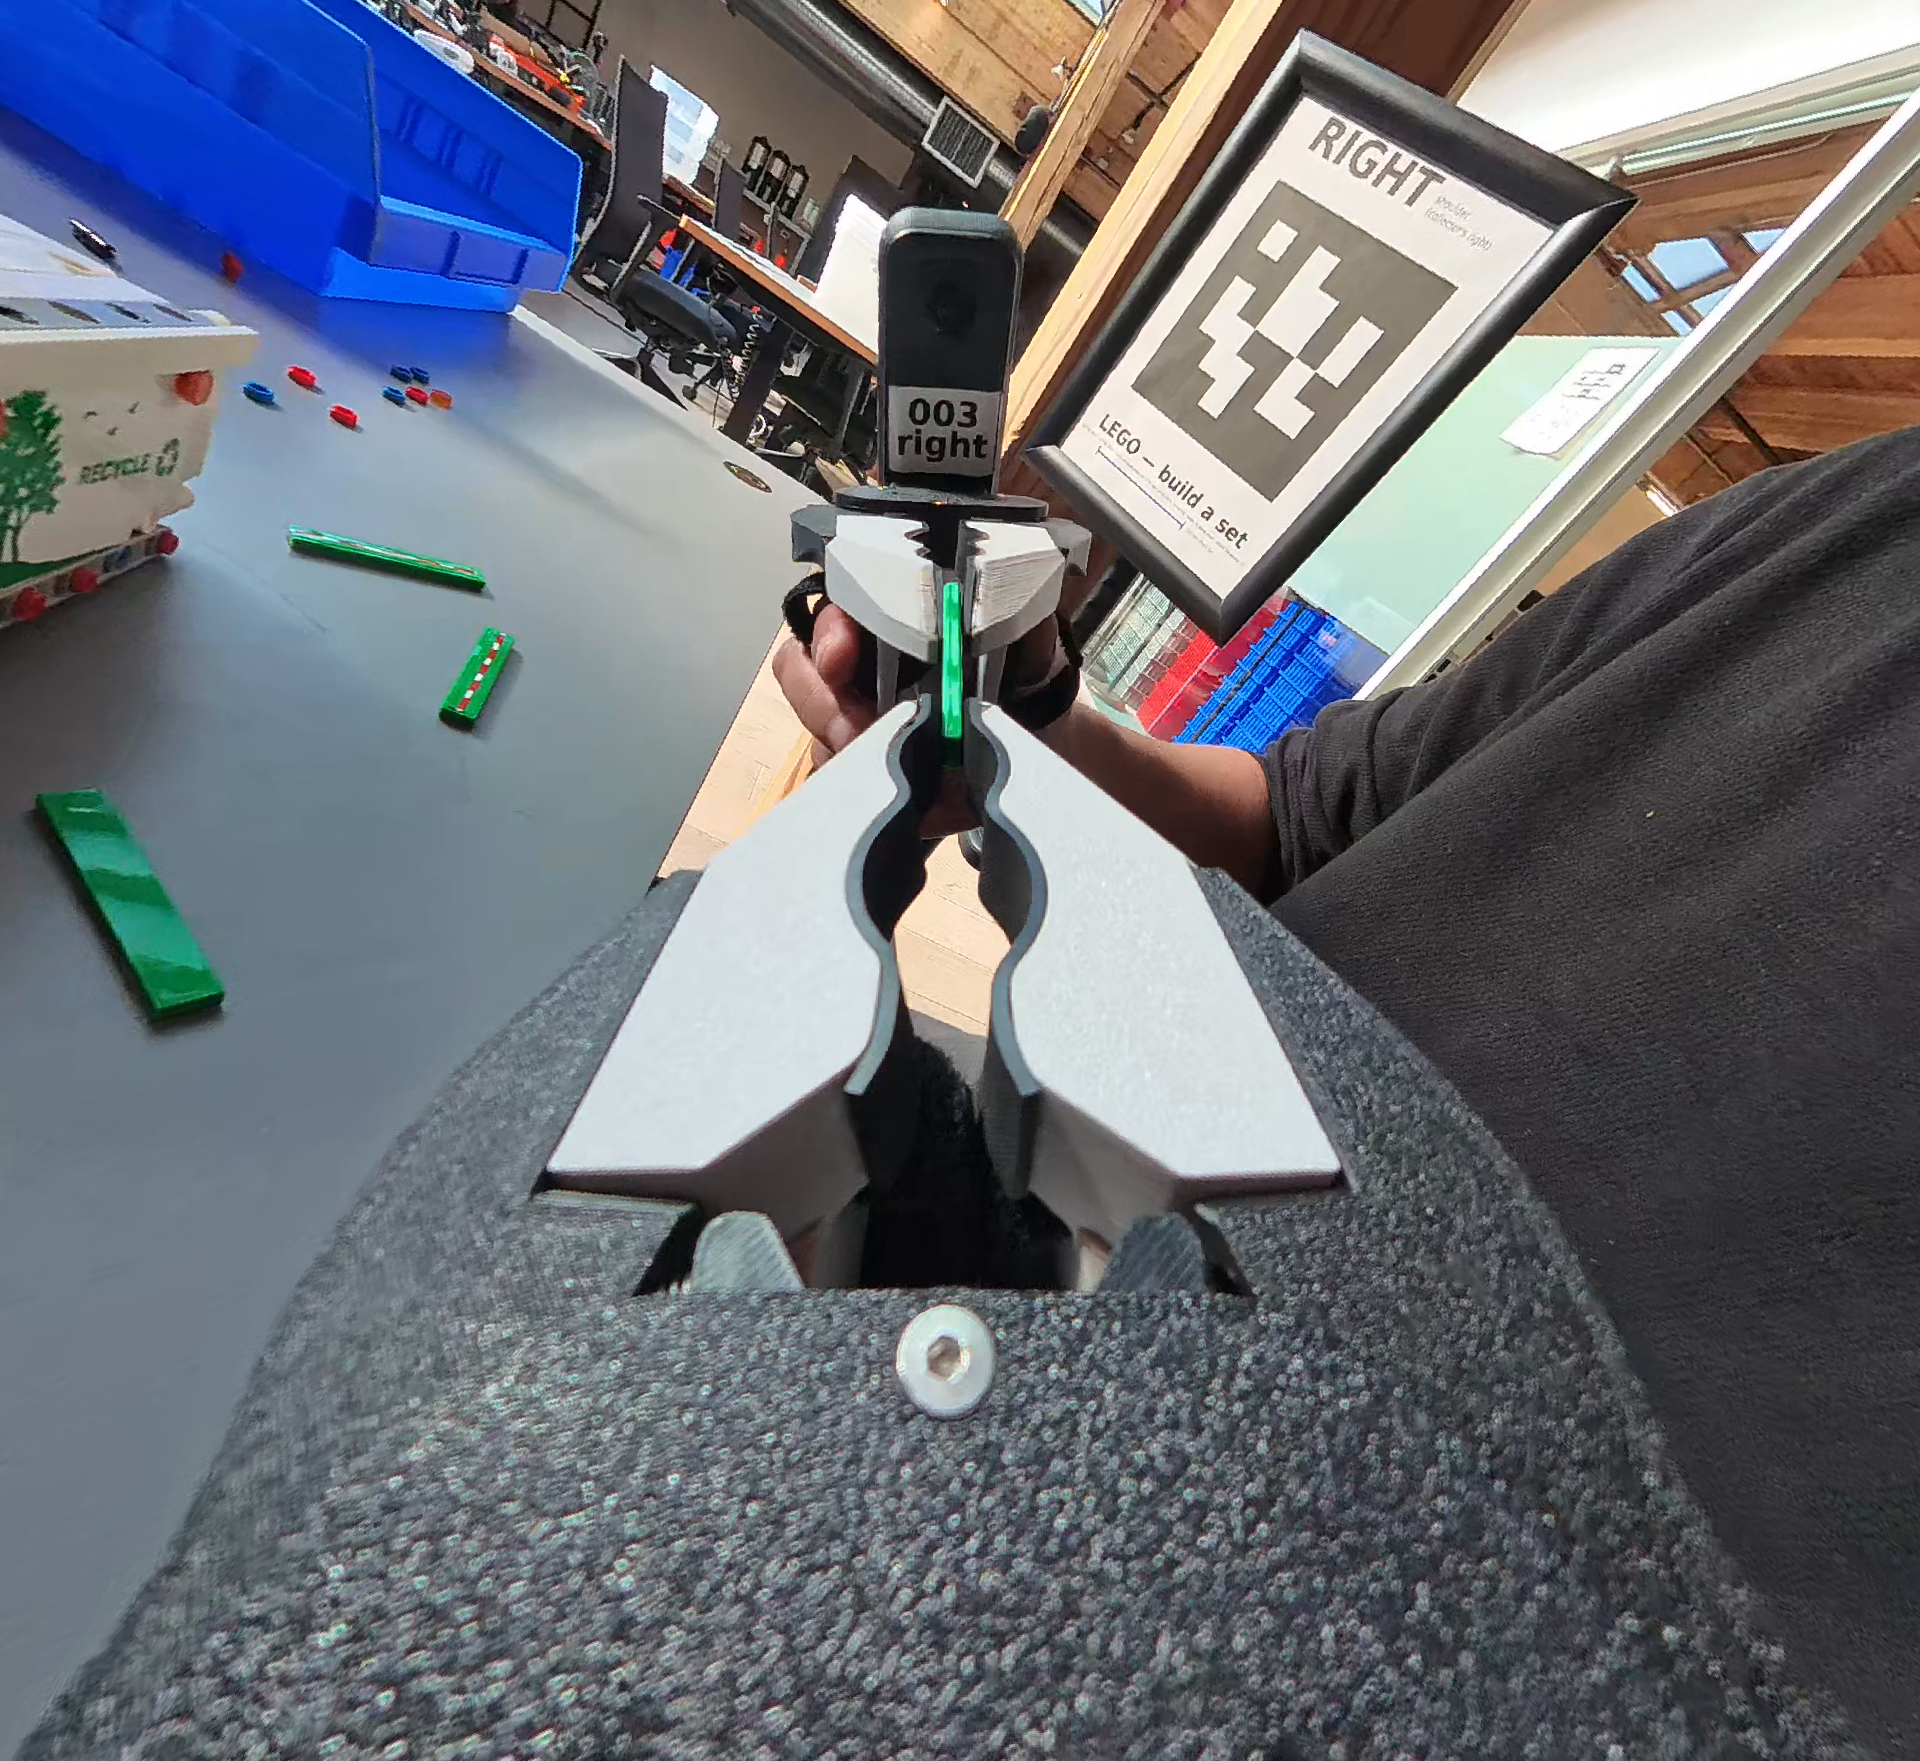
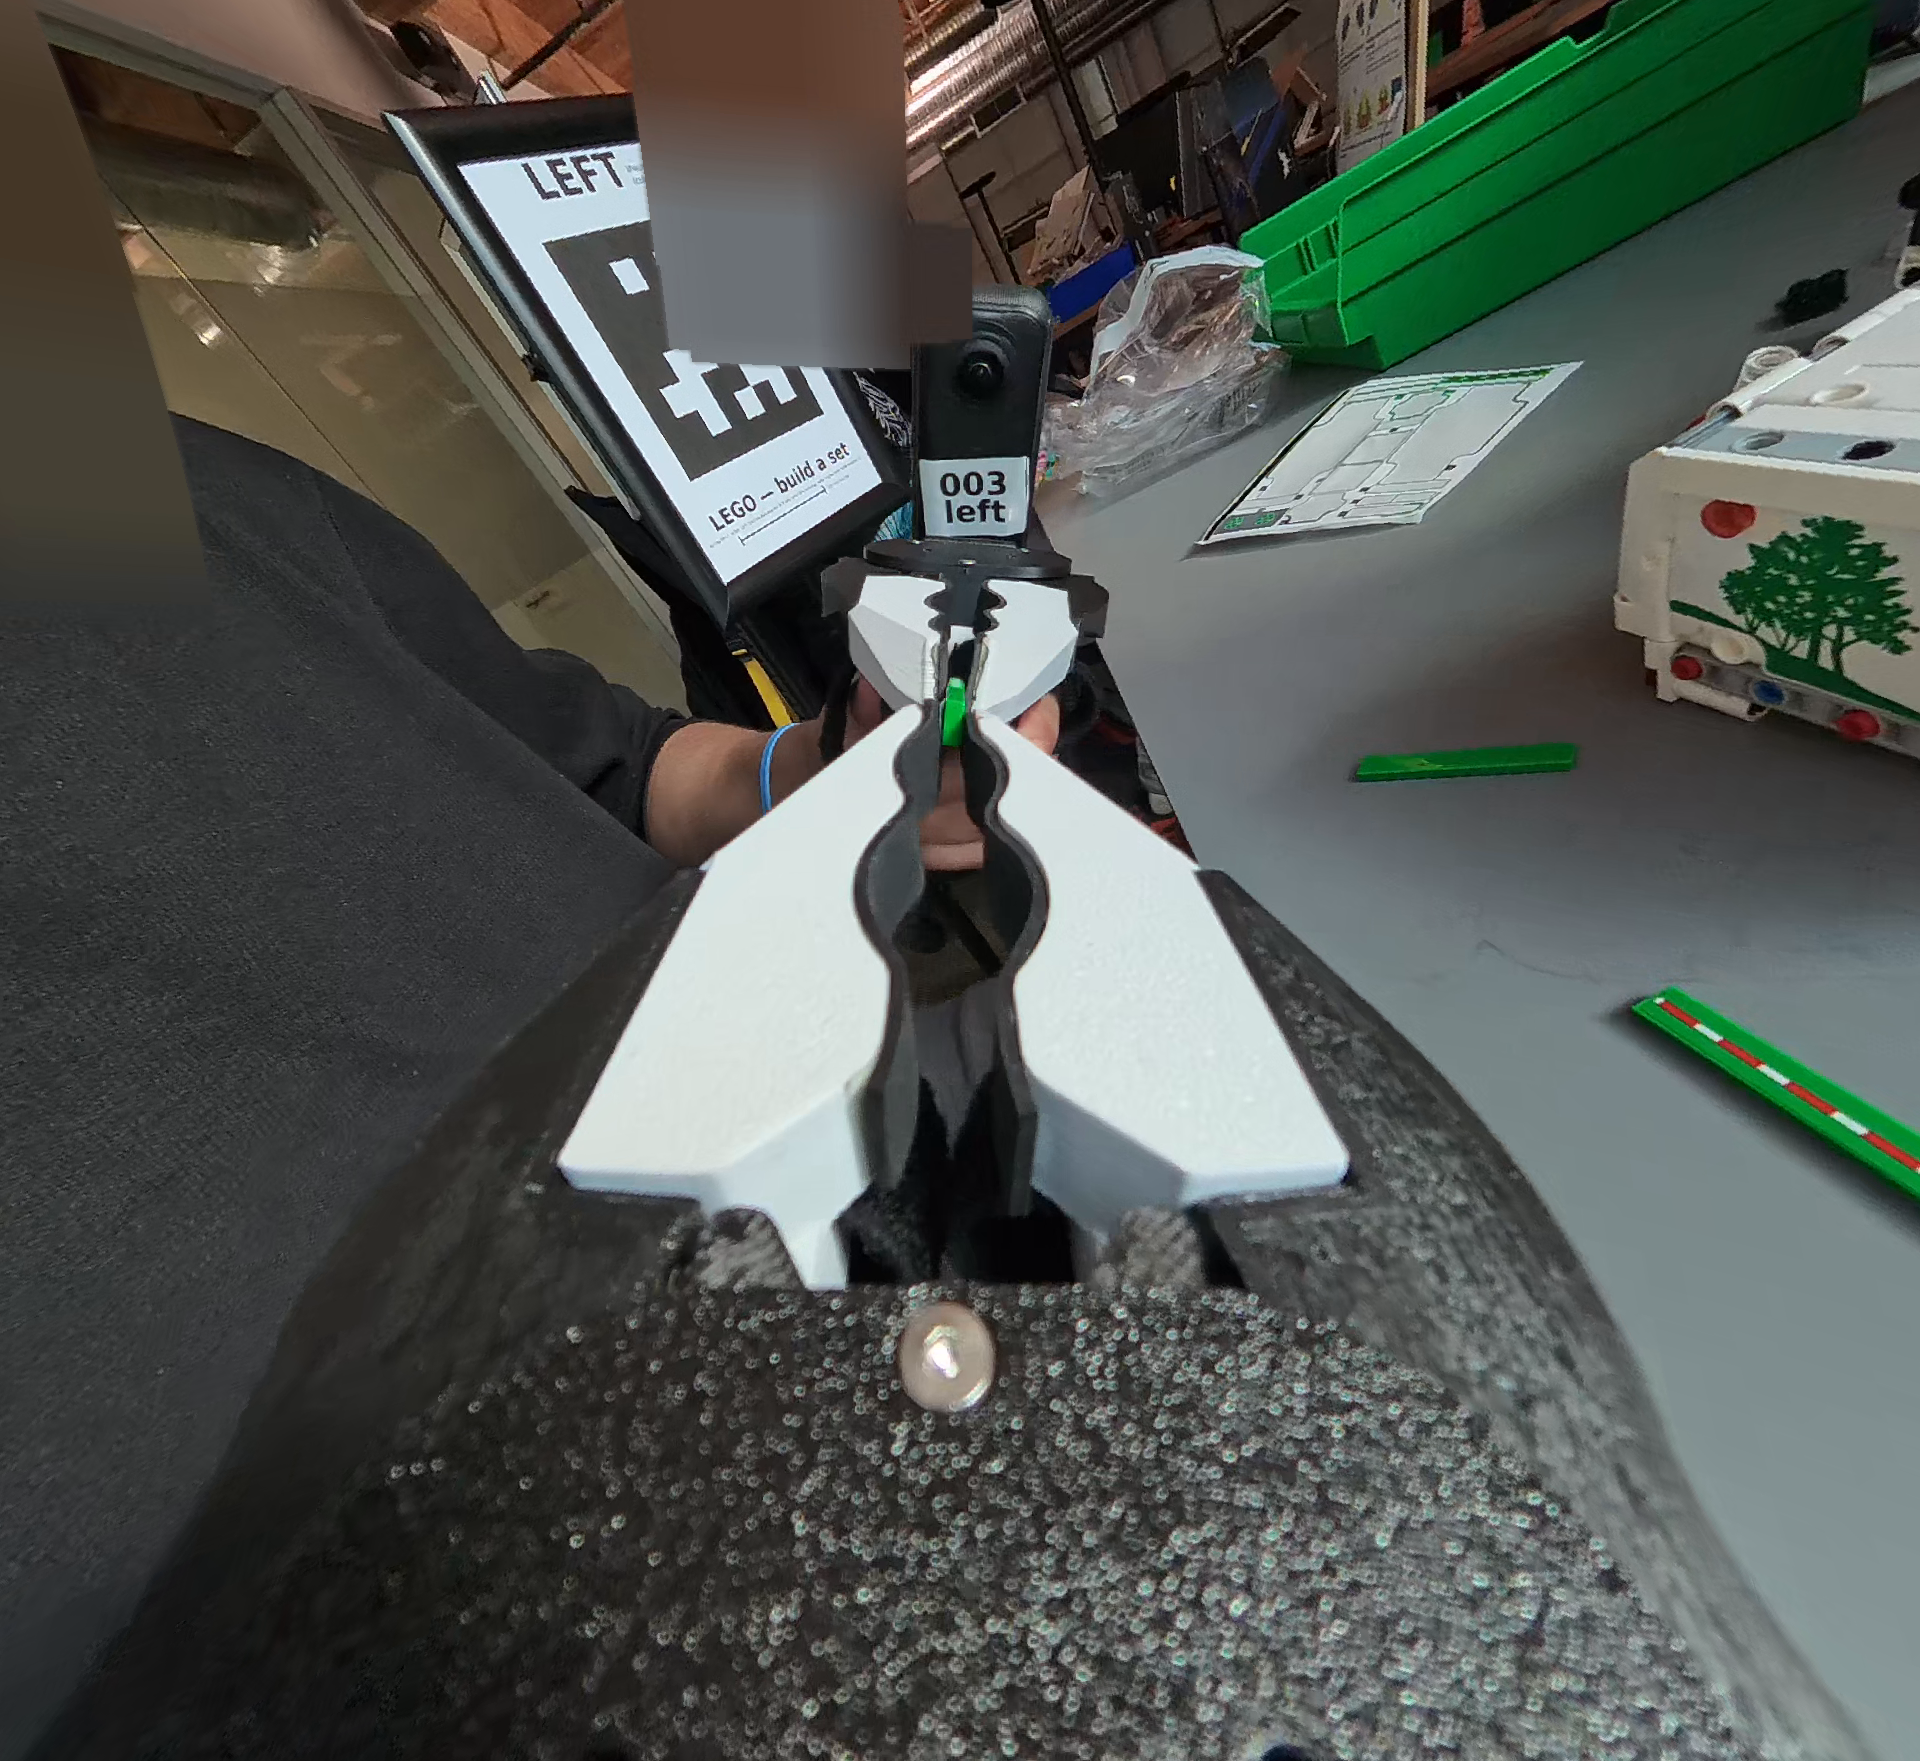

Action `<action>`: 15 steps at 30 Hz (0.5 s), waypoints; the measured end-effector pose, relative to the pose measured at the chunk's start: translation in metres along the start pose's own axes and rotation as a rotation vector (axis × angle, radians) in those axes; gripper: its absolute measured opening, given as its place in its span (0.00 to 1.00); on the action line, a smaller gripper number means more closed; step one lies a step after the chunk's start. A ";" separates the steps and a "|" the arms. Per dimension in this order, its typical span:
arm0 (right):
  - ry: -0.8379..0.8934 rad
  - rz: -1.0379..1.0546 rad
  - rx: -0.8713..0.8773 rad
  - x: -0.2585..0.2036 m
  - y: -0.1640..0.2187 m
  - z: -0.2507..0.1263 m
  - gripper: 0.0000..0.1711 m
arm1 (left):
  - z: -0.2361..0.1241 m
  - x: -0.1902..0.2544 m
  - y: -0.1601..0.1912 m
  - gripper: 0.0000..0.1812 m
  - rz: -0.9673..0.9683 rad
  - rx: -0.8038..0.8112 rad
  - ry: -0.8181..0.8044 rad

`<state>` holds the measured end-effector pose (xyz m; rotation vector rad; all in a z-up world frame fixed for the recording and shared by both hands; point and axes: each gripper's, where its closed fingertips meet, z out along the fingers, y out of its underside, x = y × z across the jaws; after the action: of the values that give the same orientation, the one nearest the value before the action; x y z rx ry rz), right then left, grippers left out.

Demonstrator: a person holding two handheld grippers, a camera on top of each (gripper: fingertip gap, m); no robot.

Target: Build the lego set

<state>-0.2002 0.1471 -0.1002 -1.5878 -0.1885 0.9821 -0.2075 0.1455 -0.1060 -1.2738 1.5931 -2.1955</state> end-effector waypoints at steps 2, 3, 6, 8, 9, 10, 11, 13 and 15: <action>-0.009 0.033 0.001 0.000 0.000 0.001 0.01 | -0.001 0.000 0.000 0.00 0.020 -0.005 -0.006; -0.021 0.049 0.012 0.000 0.000 0.001 0.01 | -0.001 0.000 0.000 0.00 0.031 -0.006 -0.008; -0.090 0.183 0.050 -0.001 -0.001 0.002 0.01 | -0.002 0.001 0.001 0.01 0.110 -0.008 -0.021; -0.101 0.223 0.086 0.000 -0.002 0.002 0.01 | -0.002 0.000 0.000 0.01 0.138 -0.012 -0.041; -0.100 0.237 0.095 0.001 -0.002 0.003 0.02 | -0.003 0.000 -0.001 0.01 0.135 -0.010 -0.044; -0.084 0.231 0.098 0.003 -0.002 0.003 0.02 | -0.003 -0.002 -0.001 0.00 0.125 -0.006 -0.051; -0.073 0.220 0.094 0.003 -0.003 0.004 0.02 | -0.004 -0.003 -0.001 0.00 0.114 0.000 -0.054; -0.067 0.207 0.087 0.002 -0.003 0.003 0.03 | -0.004 -0.003 -0.001 0.00 0.086 0.009 -0.047; -0.077 0.222 0.093 0.002 -0.003 0.002 0.04 | -0.002 -0.004 -0.001 0.01 0.070 0.009 -0.048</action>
<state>-0.1992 0.1511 -0.0982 -1.5085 -0.0187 1.2080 -0.2065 0.1495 -0.1077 -1.2392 1.5834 -2.1119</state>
